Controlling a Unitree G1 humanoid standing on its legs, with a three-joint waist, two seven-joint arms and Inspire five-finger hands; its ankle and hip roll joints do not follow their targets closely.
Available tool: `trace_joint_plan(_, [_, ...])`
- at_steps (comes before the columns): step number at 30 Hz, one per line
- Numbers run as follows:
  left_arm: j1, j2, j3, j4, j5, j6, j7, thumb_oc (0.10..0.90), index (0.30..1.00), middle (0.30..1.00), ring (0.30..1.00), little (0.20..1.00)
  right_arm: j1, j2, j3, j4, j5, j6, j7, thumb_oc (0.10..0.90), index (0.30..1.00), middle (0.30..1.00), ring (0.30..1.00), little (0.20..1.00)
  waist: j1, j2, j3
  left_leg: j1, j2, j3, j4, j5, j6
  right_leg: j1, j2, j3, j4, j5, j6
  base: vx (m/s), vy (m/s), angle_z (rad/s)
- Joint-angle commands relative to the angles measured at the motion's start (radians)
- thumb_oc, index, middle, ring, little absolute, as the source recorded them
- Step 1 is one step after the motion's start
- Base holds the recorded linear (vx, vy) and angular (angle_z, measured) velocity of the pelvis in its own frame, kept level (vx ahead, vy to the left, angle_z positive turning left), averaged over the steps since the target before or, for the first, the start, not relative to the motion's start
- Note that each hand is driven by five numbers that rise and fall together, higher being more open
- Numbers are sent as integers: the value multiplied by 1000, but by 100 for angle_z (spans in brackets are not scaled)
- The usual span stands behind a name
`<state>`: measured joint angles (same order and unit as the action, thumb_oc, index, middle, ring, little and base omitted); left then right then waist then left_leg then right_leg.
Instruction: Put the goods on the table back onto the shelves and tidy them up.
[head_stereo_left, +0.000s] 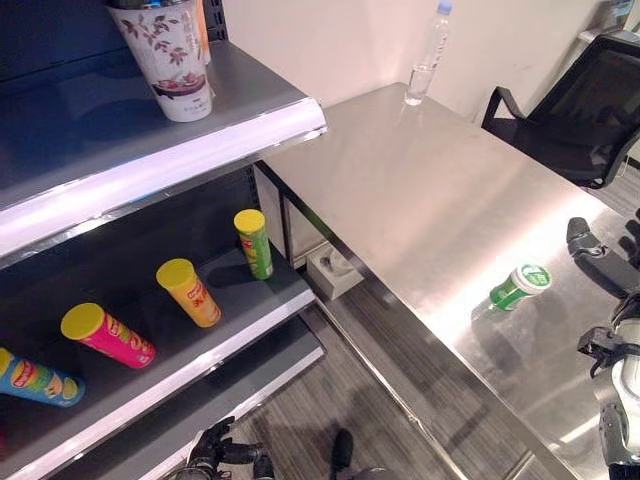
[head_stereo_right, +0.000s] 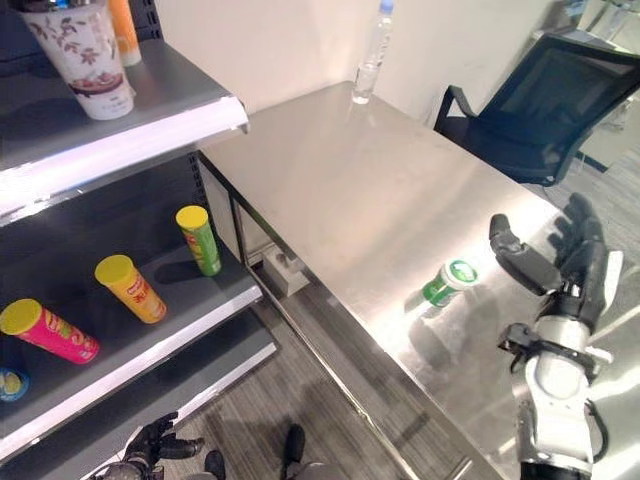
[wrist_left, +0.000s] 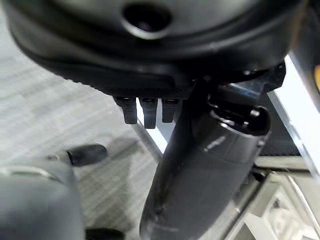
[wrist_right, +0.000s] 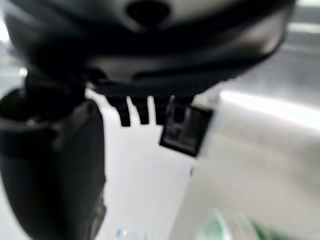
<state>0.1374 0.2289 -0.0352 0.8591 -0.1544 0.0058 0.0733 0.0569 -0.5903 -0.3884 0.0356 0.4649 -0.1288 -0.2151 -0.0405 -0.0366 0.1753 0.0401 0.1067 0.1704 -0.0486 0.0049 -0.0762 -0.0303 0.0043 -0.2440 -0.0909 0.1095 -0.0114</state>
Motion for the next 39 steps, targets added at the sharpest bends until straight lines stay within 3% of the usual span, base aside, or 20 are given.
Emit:
trace_joint_plan(1, [-36,72,11,12,22,-43,-17,800,900,900,900,900,-59,-71,-66,-40,121,-134,81,800,900,900,900,900,14,-32,-93,8,4,-13,-15,-15,-31,35,-96,65,71,-128,169,65,80,5])
trace_joint_plan(7, [-24,65,23,29,45,-54,-34,800,900,900,900,900,-11,-117,-84,-57,82,-107,138,800,900,900,900,900,11,-24,-97,26,-3,-7,-35,-15,-33,35,-110,79,66,-120,176,30,52,2])
trace_joint_plan(16, [-39,62,14,12,63,-74,-49,800,900,900,900,900,71,-201,-117,-88,0,-74,205,800,900,900,900,900,-17,-31,-102,39,-6,2,-39,-23,-31,31,-122,103,66,-111,186,14,27,-2])
trace_joint_plan(27, [-40,61,15,7,70,-88,-61,800,900,900,900,900,171,-261,-151,-125,25,-45,306,800,900,900,900,900,-41,-34,-102,45,0,18,-39,-27,-35,22,-122,120,55,-99,193,-1,2,-11])
trace_joint_plan(39, [-30,65,21,-2,68,-94,-65,800,900,900,900,900,174,-272,-61,-139,-24,-26,360,800,900,900,900,900,-31,-31,-92,36,5,14,-39,-19,-39,26,-124,108,40,-95,196,0,0,0])
